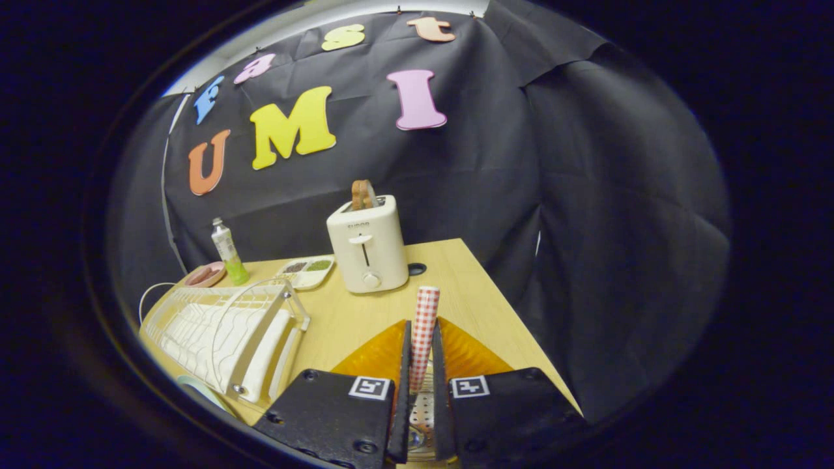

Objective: Take the plate from the dish rack, then take the spoon from the basket and place it into the plate.

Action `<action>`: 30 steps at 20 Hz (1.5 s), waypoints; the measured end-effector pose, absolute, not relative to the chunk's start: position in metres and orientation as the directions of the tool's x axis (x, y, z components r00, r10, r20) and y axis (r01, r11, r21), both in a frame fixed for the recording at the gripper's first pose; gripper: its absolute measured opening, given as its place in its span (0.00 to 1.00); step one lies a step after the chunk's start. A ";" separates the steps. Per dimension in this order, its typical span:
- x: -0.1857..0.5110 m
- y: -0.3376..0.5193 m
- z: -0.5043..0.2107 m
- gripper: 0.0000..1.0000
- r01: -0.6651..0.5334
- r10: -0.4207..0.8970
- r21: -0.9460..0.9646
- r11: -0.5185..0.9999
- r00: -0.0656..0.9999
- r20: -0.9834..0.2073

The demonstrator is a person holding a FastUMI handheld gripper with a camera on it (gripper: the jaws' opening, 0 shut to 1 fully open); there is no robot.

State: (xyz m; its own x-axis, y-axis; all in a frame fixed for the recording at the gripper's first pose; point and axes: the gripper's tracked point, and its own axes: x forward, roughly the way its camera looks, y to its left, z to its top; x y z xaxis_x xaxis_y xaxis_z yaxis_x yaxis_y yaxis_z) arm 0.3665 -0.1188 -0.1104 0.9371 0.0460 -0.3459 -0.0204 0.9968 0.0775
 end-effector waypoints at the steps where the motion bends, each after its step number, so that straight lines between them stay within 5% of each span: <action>1: 0.363 -0.116 -0.105 0.19 -0.030 0.054 0.076 0.997 0.941 -0.333; 11: 0.326 -0.102 -0.011 0.17 0.024 -0.027 -0.027 0.999 0.995 -0.098; 20: 0.217 -0.030 0.085 0.17 -0.011 0.013 -0.025 1.000 0.996 0.086; 30: 0.115 0.125 0.014 0.16 -0.120 0.119 0.008 0.993 0.989 0.090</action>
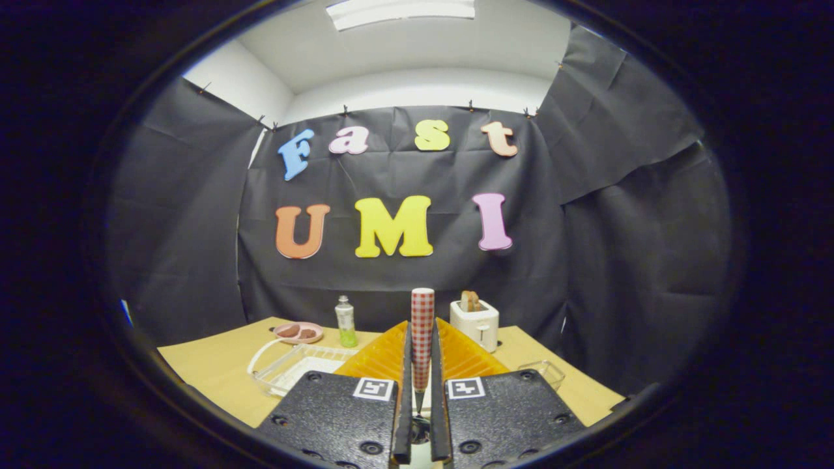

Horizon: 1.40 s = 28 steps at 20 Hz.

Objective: Take the plate from the dish rack, then take the spoon from the basket and place it into the plate.

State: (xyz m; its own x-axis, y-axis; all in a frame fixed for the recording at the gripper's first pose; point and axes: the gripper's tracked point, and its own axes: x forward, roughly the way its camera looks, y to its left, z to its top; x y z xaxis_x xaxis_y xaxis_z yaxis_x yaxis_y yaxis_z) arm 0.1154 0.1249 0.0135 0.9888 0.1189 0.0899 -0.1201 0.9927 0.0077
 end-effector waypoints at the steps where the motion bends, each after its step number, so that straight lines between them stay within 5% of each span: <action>1: 0.109 0.138 0.001 0.16 -0.125 0.122 0.031 0.992 0.989 0.089; 10: 0.112 0.203 -0.108 0.17 -0.082 0.080 0.043 0.996 0.995 0.052; 23: 0.104 0.179 -0.135 0.21 -0.053 0.052 0.009 0.999 0.996 0.071; 27: 0.096 0.166 -0.126 0.28 -0.083 0.078 0.057 0.995 0.993 0.088; 28: 0.094 0.161 -0.124 0.36 -0.079 0.074 0.059 0.995 0.994 0.085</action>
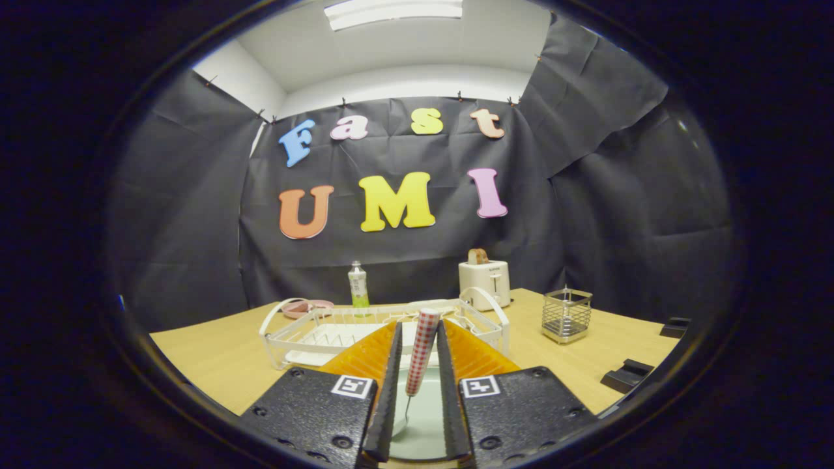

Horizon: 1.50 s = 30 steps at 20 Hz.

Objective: Take the plate from the dish rack, then take the spoon from the basket and place it into the plate.

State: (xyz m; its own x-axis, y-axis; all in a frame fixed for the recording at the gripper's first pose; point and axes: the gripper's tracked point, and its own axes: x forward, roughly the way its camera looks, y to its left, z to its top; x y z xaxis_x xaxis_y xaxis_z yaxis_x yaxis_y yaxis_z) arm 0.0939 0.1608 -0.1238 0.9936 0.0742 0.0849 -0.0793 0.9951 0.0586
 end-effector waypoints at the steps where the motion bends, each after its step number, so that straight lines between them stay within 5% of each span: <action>1: 0.094 0.152 -0.121 0.40 -0.056 0.052 0.045 0.997 0.995 0.079; 9: 0.083 0.127 -0.087 0.67 -0.045 0.043 0.049 0.998 0.997 0.058; 12: 0.080 0.119 -0.078 0.88 -0.036 0.035 0.021 0.999 0.998 0.057; 22: 0.068 0.083 -0.053 1.00 0.022 -0.022 0.039 0.999 1.000 -0.002; 30: 0.039 0.075 -0.014 1.00 0.026 -0.028 0.079 0.997 0.999 0.027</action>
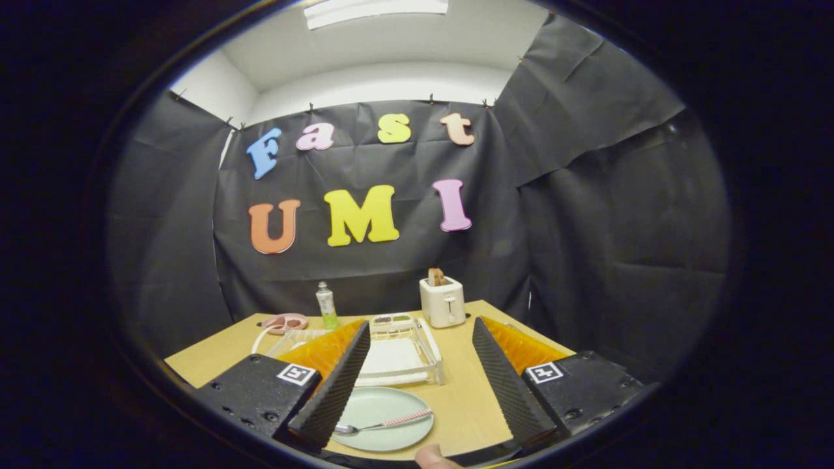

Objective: Take the plate from the dish rack, then take the spoon from the basket and place it into the plate.

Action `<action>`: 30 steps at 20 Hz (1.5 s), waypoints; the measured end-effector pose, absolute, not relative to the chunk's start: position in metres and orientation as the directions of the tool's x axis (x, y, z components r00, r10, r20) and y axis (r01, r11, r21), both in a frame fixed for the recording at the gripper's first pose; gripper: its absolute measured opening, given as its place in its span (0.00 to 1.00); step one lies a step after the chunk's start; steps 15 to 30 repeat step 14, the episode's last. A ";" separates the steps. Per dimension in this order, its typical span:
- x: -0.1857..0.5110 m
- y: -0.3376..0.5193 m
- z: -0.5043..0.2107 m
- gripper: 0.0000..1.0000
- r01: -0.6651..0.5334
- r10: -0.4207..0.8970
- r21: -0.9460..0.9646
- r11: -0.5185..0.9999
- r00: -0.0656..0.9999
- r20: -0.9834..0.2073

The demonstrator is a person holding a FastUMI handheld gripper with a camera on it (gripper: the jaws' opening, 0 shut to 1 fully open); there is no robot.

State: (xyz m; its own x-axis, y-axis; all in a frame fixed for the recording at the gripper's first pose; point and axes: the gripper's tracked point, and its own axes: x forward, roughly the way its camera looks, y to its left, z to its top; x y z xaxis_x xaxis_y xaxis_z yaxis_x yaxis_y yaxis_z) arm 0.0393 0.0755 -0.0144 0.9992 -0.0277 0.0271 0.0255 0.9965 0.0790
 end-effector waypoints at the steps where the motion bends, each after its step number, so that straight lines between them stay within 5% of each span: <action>1: 0.038 0.076 -0.009 1.00 0.025 -0.028 0.078 0.997 0.999 0.037; 30: 0.031 0.087 -0.004 1.00 0.014 -0.017 0.029 0.999 0.996 0.087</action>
